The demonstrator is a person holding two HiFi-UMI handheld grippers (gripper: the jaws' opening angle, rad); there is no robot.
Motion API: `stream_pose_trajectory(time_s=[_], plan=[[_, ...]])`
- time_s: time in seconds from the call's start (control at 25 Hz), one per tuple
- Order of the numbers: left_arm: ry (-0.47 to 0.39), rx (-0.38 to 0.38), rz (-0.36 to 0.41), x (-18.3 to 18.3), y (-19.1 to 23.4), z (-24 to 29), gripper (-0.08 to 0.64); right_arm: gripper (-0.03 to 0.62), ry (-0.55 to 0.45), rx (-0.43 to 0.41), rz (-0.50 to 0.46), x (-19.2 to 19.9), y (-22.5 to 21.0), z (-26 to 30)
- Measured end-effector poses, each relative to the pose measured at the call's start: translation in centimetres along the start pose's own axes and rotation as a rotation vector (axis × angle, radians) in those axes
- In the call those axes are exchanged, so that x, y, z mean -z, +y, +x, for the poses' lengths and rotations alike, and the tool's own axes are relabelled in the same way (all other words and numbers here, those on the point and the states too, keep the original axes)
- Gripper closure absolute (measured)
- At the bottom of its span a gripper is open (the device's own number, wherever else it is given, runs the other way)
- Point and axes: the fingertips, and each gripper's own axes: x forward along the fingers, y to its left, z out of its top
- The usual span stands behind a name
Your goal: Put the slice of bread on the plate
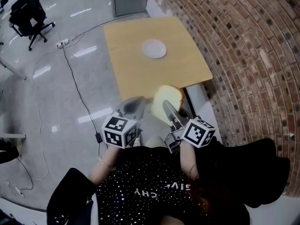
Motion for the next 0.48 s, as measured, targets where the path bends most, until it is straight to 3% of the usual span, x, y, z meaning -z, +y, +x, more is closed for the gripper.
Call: stream_pose_trajectory(time_s=[0.48], plan=[[0.033,0.025,-0.019,0.8,-0.2,1.9,0.551,0.499,-0.021,0.037,0.038,-1.0,-1.8,-0.3]])
